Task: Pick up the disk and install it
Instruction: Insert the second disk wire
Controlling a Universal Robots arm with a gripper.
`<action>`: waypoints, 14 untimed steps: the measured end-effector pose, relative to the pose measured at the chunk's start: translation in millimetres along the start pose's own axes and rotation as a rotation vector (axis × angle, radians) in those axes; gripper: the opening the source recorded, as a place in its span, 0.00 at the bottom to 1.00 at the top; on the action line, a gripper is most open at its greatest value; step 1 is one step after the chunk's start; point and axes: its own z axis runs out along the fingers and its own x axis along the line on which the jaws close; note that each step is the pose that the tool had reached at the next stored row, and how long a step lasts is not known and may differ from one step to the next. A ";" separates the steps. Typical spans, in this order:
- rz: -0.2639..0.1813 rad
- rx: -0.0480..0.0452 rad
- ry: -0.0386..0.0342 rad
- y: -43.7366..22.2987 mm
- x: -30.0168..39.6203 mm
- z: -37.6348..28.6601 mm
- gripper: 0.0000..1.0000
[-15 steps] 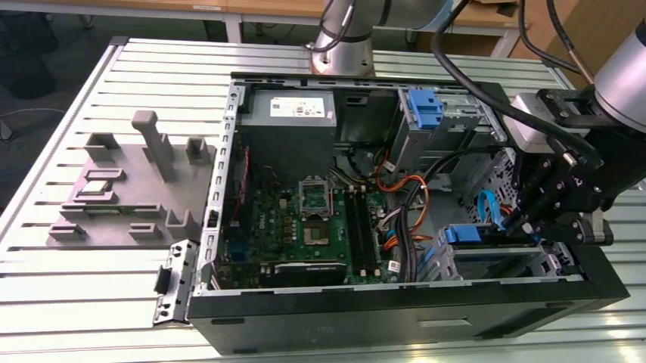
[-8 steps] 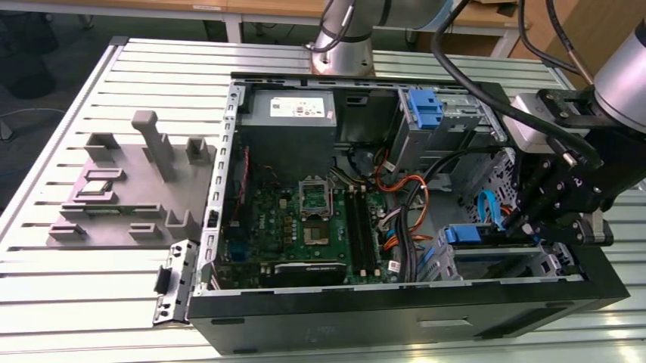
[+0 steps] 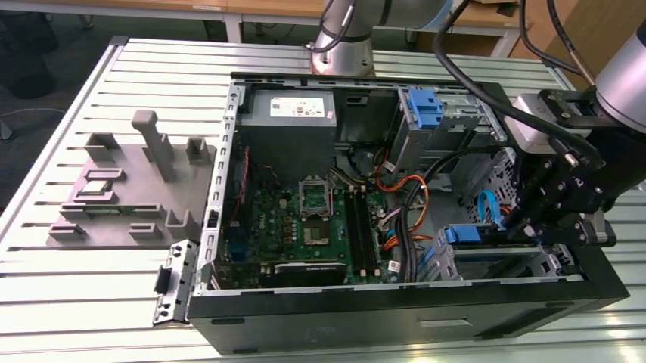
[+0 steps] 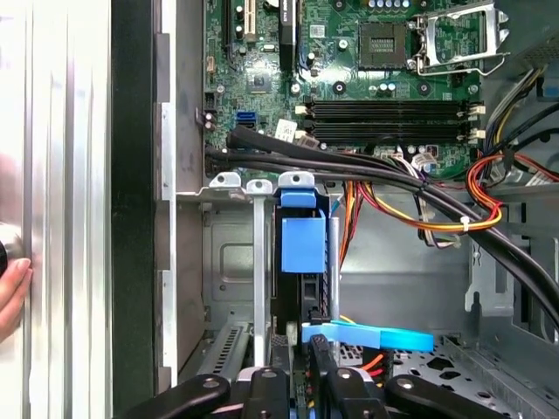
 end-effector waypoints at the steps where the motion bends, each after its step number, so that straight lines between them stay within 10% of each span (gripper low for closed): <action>1: 0.000 -0.0007 0.0001 -0.9 0.0 0.1 0.24; 14: 0.000 -0.0093 0.0002 -14.7 -0.5 0.4 0.24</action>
